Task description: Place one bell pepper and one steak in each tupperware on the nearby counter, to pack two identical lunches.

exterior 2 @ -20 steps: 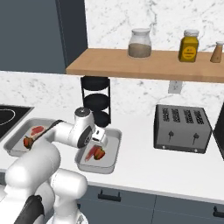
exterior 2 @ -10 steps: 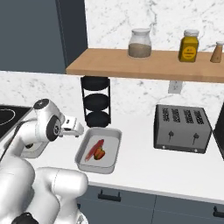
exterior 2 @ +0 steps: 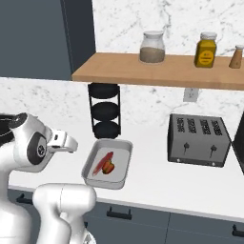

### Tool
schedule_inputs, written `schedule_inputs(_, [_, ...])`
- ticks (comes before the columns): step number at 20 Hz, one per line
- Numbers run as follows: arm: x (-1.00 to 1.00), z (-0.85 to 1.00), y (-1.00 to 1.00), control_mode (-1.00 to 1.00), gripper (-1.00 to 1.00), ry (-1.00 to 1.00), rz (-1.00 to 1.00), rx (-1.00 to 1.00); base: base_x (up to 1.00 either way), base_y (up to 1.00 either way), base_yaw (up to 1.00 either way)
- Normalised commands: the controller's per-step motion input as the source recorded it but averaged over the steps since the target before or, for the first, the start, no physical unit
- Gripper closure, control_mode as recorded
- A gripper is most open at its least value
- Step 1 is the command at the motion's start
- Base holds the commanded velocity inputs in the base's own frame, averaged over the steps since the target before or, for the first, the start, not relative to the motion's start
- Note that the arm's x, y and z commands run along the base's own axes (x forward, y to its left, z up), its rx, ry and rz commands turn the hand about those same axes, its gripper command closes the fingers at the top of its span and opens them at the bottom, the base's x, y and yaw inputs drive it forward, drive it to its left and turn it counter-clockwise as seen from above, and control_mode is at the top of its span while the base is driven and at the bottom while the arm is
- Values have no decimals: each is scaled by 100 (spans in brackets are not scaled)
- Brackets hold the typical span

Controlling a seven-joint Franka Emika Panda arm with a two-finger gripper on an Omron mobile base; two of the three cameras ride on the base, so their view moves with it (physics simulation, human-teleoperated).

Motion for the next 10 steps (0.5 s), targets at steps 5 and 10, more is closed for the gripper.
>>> schedule_inputs(5, [-25, 0, 6, -100, -100, 0, 2, 0, 0, 0, 0])
schedule_inputs(10, [-10, 0, 12, -100, -100, -1, 1, -1, 0, 0, 0])
